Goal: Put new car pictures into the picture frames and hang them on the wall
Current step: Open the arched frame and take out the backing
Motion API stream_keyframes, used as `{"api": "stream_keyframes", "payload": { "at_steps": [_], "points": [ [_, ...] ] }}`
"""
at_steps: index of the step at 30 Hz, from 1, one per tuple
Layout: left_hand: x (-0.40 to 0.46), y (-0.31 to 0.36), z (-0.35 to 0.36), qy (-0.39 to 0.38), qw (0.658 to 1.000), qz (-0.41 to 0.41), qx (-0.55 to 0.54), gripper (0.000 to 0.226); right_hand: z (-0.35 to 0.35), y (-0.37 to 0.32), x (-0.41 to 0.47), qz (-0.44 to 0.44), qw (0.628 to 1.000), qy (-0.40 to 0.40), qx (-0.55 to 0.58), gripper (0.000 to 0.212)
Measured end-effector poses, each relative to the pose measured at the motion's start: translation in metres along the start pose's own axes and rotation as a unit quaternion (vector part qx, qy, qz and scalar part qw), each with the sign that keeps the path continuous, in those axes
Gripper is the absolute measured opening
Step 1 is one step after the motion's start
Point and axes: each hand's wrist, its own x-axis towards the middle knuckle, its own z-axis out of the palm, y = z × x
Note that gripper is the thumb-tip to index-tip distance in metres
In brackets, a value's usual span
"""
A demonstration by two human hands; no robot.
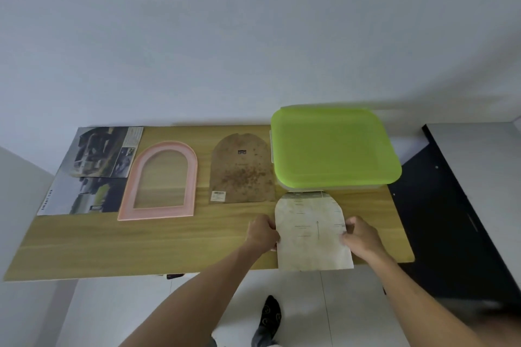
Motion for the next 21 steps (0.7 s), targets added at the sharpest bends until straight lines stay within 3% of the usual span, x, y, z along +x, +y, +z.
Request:
{"api": "stream_keyframes", "payload": {
  "at_steps": [3, 5, 9, 11, 14, 21],
  "points": [
    [0.000, 0.000, 0.010, 0.031, 0.998, 0.015, 0.050, 0.014, 0.003, 0.005, 0.004, -0.015, 0.997, 0.033, -0.070, 0.043],
    [-0.004, 0.001, 0.012, 0.051, 0.985, 0.049, 0.158, 0.013, 0.007, 0.004, 0.002, -0.035, 0.989, 0.052, -0.131, 0.046],
    [-0.012, 0.003, 0.017, 0.058, 0.904, 0.174, 0.385, 0.048, 0.016, 0.000, -0.002, -0.135, 0.966, 0.090, -0.201, 0.051],
    [-0.010, 0.002, 0.020, 0.032, 0.865, 0.234, 0.442, 0.061, 0.020, -0.002, -0.003, -0.178, 0.954, 0.084, -0.225, 0.057],
    [-0.005, -0.001, 0.024, -0.033, 0.826, 0.259, 0.499, 0.075, 0.025, -0.001, -0.002, -0.196, 0.942, 0.061, -0.267, 0.060],
    [-0.002, -0.003, 0.030, -0.042, 0.841, 0.251, 0.478, 0.072, 0.024, 0.008, -0.001, -0.208, 0.939, 0.069, -0.264, 0.058]
  ]
}}
